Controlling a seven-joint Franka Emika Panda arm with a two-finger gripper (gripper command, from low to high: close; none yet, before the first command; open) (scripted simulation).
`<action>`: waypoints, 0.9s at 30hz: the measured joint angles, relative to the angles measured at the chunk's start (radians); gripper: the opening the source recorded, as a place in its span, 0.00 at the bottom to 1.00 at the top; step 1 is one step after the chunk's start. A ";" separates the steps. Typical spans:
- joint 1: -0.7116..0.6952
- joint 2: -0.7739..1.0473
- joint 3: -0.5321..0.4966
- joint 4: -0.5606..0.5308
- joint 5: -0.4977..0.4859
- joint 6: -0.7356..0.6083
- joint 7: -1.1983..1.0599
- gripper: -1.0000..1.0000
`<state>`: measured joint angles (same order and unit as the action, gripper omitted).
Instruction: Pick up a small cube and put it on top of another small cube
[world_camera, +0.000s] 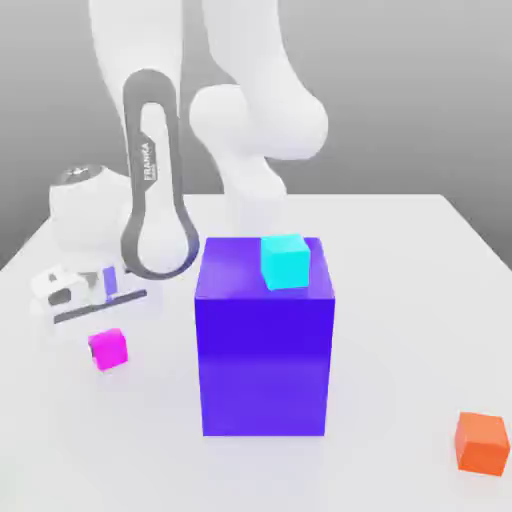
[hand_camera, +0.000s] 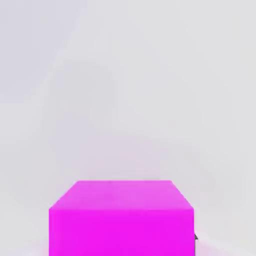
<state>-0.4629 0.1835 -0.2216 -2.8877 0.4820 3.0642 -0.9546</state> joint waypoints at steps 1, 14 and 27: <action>0.037 -0.020 -0.047 -0.006 -0.046 -0.014 0.036 0.00; 0.118 -0.195 -0.202 0.024 -0.439 -0.212 0.180 0.00; 0.104 0.038 -0.077 0.496 -0.282 -0.466 -0.566 0.00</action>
<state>-0.3592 0.2212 -0.2991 -2.3921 0.2001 2.5980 -1.5207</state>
